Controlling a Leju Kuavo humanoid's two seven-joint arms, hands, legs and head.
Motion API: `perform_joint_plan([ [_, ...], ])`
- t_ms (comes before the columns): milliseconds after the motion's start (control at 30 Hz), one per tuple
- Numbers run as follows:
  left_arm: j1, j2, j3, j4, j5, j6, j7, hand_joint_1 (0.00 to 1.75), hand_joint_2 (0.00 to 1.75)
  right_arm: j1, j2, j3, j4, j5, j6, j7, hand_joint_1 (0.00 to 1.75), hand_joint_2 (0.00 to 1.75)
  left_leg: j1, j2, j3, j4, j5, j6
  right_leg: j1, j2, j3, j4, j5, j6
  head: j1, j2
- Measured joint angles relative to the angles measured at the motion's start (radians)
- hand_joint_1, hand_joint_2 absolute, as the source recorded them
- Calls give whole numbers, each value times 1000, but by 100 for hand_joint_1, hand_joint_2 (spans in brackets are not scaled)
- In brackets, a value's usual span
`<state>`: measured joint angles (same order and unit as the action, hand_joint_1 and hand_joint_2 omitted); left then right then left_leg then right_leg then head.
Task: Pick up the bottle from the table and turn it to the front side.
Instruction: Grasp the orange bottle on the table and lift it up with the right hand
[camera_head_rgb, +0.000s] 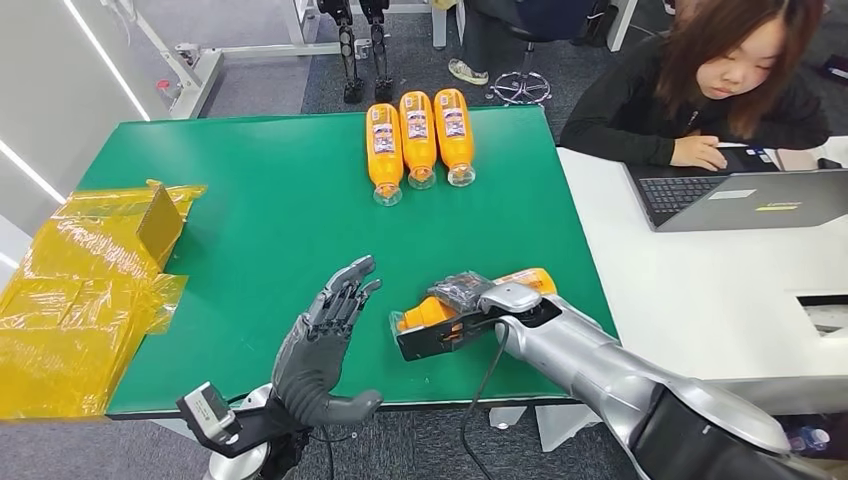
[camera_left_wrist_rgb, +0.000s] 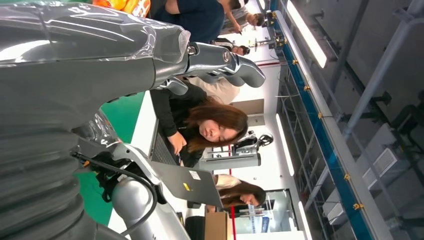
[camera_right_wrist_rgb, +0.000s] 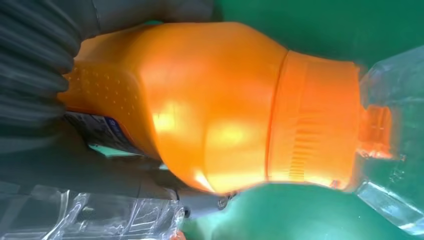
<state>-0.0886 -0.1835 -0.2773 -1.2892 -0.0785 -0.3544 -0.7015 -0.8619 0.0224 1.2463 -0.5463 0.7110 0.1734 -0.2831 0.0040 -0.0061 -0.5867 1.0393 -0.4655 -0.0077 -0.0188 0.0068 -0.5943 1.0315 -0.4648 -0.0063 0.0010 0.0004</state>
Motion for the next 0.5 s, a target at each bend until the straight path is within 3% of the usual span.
perform_joint_plan([
  [500, 11, 2, 0, -15, 4, 19, 0, 0, 175, 23, -19, -23, -32, 68, -101, 58, 175, 175, 0, 0, 0, 0, 2, 2, 0, -1, 1, 0, 2, 0, 0, 0],
])
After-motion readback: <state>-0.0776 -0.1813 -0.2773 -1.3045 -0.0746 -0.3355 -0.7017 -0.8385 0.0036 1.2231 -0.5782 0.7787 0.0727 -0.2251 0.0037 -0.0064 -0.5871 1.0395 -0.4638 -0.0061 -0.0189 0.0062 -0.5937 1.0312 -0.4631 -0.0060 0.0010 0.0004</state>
